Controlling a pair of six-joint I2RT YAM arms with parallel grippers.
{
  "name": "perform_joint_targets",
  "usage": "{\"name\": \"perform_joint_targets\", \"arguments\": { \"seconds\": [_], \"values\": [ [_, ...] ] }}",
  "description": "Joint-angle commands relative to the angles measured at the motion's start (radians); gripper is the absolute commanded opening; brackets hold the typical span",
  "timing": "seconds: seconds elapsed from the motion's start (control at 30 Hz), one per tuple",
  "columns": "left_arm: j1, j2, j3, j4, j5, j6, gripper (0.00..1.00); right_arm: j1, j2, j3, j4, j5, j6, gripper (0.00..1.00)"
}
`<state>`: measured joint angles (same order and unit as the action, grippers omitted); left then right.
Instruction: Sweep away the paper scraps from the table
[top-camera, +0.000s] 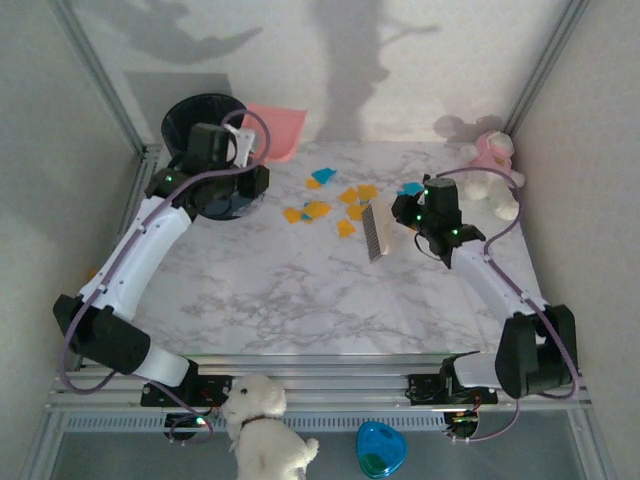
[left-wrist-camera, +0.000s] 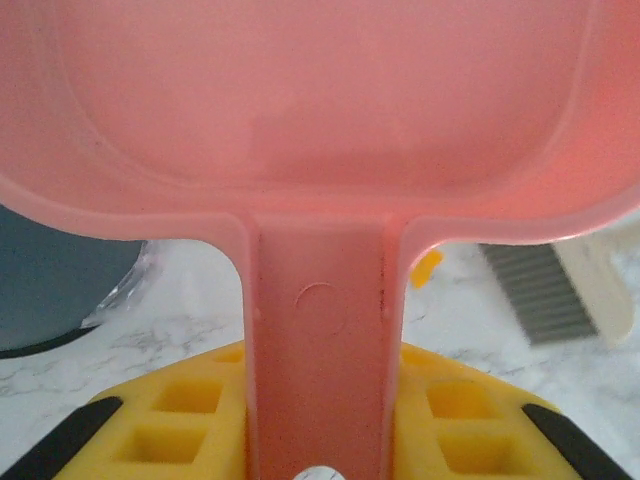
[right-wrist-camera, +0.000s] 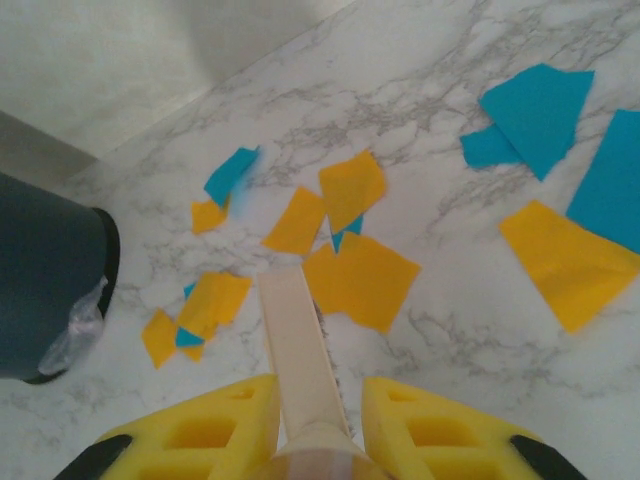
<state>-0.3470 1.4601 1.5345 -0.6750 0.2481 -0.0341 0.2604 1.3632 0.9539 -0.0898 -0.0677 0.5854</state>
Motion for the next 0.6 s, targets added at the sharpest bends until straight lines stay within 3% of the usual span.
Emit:
{"name": "perform_joint_targets", "arguments": {
  "seconds": [0.0,0.23,0.57],
  "values": [
    [-0.053,-0.068,-0.079,0.036,-0.125,0.082,0.00,-0.029,0.068,0.091,0.128,-0.099,0.050,0.00],
    [-0.135,-0.145,-0.204,0.054,-0.137,0.096,0.00,-0.058,0.247,0.213,0.198,-0.147,0.126,0.00],
    [-0.158,-0.152,-0.263,0.068,-0.120,0.082,0.00,-0.060,0.441,0.330,0.266,-0.064,0.307,0.00]
  ]
}}
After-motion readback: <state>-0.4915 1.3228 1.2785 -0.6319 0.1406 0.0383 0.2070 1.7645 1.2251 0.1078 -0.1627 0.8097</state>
